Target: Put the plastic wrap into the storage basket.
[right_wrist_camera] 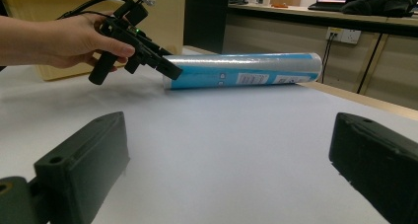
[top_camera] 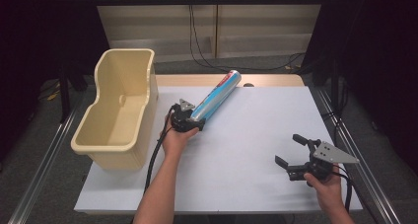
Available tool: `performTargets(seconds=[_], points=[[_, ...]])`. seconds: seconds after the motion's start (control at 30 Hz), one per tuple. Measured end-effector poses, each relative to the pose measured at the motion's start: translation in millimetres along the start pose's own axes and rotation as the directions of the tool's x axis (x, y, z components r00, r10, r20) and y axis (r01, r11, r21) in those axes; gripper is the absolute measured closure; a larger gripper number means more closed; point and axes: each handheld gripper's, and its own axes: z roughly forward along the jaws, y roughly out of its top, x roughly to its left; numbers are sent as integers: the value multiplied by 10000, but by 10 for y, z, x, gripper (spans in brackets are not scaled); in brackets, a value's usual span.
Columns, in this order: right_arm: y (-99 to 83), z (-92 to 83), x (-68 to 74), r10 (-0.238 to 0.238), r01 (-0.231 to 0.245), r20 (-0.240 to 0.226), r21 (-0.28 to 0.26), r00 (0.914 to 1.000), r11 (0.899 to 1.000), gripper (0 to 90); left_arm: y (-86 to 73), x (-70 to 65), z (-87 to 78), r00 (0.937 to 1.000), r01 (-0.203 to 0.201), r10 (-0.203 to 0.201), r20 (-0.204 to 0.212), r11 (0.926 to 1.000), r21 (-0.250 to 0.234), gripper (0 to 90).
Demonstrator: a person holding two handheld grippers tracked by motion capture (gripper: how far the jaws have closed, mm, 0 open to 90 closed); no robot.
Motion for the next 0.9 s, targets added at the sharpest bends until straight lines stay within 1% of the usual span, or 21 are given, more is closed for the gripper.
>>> performTargets(seconds=[0.07,0.1,0.13,0.17,0.23,0.37,0.47,0.5,0.57,0.63,0.73,0.83,0.9], points=[[-2,-1,-4,73,-73,26,-27,10000,10000,10,2,-21,-14,10000,24,-24,-43,10000,80,321],[-4,-4,-7,65,-65,31,-20,10000,10000,10,2,-18,-31,9999,-147,149,-51,9996,250,322],[-5,-7,-7,61,-61,35,-21,10000,10000,10,1,-32,-35,10000,-50,50,-24,9998,200,322],[-5,-10,-6,61,-61,43,-19,10000,10000,10,2,-37,-51,9998,-180,180,-31,9994,290,322],[-6,-19,-5,47,-47,51,-15,10000,10000,10,-14,-57,-84,9999,-143,144,-31,9992,381,322],[-10,-31,-4,80,-80,69,2,9999,10000,10,-64,-81,-152,10000,81,-82,41,9994,338,322],[-10,-42,1,39,-39,119,0,9999,10000,10,-90,-100,-209,10000,2,-4,57,9989,470,322],[-11,-47,3,38,-38,142,13,9999,10000,10,-99,-110,-225,9999,84,-88,90,9989,457,322],[-16,-62,0,39,-39,176,8,9998,10000,10,-123,-114,-275,9999,-24,17,124,9985,555,322],[-21,-79,-3,56,-57,232,38,9997,10000,10,-140,-127,-313,9999,67,-76,139,9981,614,322],[-26,-104,-8,111,-111,278,14,9996,9999,10,-179,-143,-389,9999,-7,-2,134,9976,698,322],[-34,-132,0,102,-104,302,43,9995,9999,10,-238,-163,-472,9998,45,-56,169,9976,693,322],[-39,-146,7,74,-77,332,79,9994,9999,10,-280,-185,-529,9996,191,-202,172,9980,603,322]])
